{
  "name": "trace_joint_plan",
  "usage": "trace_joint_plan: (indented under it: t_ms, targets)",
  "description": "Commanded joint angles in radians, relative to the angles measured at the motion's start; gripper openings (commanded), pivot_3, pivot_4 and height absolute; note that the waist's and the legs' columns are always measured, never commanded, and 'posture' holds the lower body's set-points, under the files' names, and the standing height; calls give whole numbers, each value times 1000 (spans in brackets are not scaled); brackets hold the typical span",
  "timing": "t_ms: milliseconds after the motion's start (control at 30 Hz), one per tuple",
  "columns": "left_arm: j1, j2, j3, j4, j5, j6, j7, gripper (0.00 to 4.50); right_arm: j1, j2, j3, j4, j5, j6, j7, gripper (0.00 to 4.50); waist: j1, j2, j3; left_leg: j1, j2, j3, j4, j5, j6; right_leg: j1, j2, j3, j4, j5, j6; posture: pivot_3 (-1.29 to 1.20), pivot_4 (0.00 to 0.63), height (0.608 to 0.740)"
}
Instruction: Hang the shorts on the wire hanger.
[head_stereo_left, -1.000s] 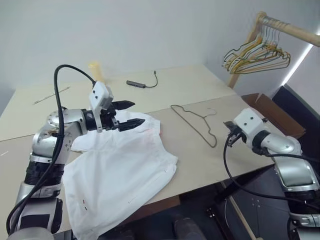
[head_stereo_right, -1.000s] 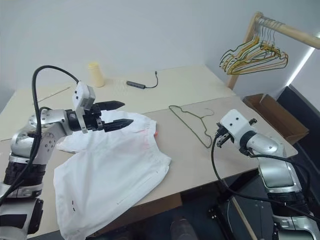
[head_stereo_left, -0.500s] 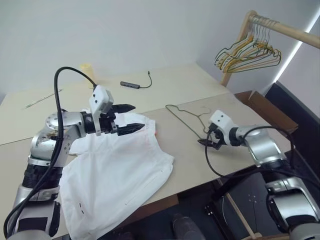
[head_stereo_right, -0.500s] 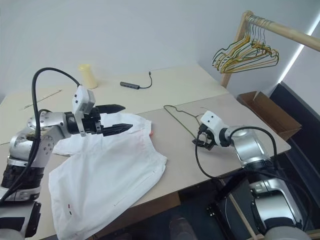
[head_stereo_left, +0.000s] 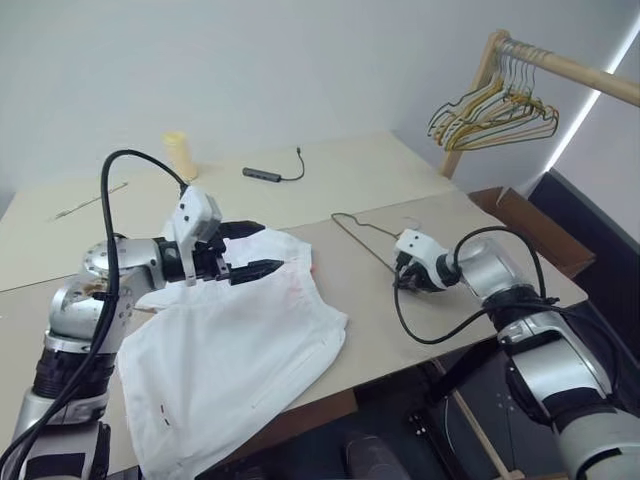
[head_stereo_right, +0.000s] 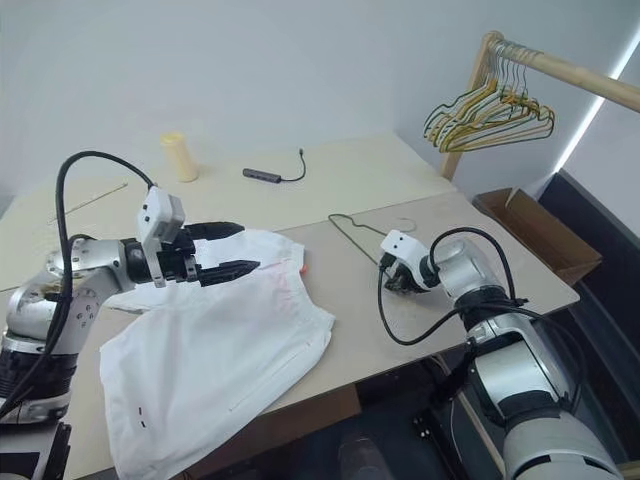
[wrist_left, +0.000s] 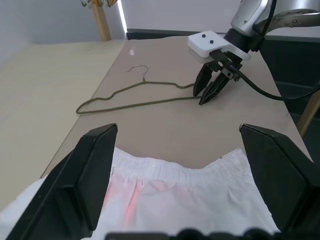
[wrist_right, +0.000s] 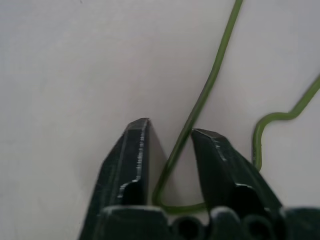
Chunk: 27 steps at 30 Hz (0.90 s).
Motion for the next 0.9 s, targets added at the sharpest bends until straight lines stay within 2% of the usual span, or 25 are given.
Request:
trace_joint_plan:
  t_ms: [33,67,167,333,500,567,700,800,900]
  targets:
    - [7,15,42,-44,-20,7,14,4254,-5,-1,6,61,-35,23,3,351,6,0,0,2,0,0,0,0,0,3,0,0,-1,1,1,-141,0,740]
    - [10,15,44,-46,-22,7,15,4254,-1,-4,6,62,-37,33,9,18,11,0,0,5,0,0,0,0,0,7,0,0,-2,1,1,-142,0,740]
    - [18,15,48,-51,-22,8,18,4254,26,-23,1,41,-38,64,31,18,29,0,0,14,0,-1,0,-1,-2,16,1,-2,-6,1,2,-150,0,740]
    - [4,3,38,-31,-14,1,21,4254,99,-69,-60,-98,-16,170,9,18,59,0,-1,14,0,-3,0,-2,-2,19,1,-4,-10,1,2,-169,0,740]
    - [-27,-11,17,0,-5,-7,21,4254,194,-104,-252,-377,63,335,-102,18,81,1,0,12,0,-2,0,-4,-2,18,0,-4,-11,1,2,-196,0,740]
    - [-34,-13,13,12,-1,-11,17,4254,241,-110,-317,-493,97,377,-130,18,82,1,0,6,0,-3,0,-4,-2,12,-1,-4,-11,1,2,-212,0,740]
    - [-82,-24,-5,67,14,-23,12,4254,406,-126,-450,-803,151,335,-191,18,75,2,-1,-4,0,-2,1,-4,-2,1,-1,-3,-10,1,2,-238,0,740]
    - [-120,-30,-20,112,24,-36,0,4254,536,-135,-490,-977,159,177,-225,18,63,2,-1,-10,-1,-1,1,-3,-2,-6,0,-2,-9,1,2,-255,0,740]
    - [-160,-35,-30,160,36,-45,-16,4254,629,-150,-488,-1061,130,-17,-261,18,40,2,-1,-11,-1,0,1,-3,-2,-6,0,-1,-8,1,3,-273,0,740]
